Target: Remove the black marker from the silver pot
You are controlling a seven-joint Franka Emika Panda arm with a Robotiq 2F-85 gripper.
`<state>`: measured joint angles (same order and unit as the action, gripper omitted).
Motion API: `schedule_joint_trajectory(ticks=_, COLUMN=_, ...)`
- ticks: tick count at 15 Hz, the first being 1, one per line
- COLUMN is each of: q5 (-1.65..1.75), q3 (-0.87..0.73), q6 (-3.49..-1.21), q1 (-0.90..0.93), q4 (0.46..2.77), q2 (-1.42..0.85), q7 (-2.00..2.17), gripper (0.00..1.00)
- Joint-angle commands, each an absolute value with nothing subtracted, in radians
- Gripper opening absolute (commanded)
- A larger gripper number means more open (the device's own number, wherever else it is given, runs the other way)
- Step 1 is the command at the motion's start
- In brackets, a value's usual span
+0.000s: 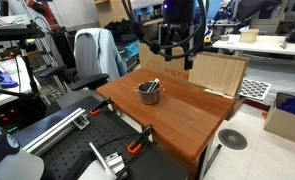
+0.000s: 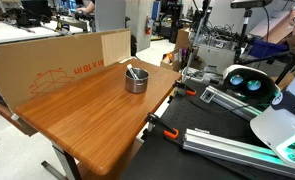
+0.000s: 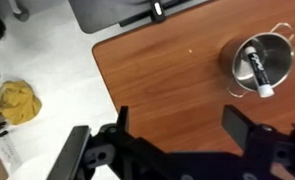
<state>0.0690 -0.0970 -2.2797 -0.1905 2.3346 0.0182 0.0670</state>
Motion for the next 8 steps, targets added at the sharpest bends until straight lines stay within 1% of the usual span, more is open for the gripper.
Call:
schedule_joint_trajectory(ticks=1, q5=-0.073, q3=-0.111, q6=-2.321, q1=-0.168, q4=2.283, q2=-0.049, q7=0.018, gripper=1.00)
schedule_joint_trajectory(ticks=8, q5=-0.173, q3=-0.094, q6=-2.287, q1=-0.148, q4=2.199, q2=-0.160, q7=-0.013, gripper=1.00)
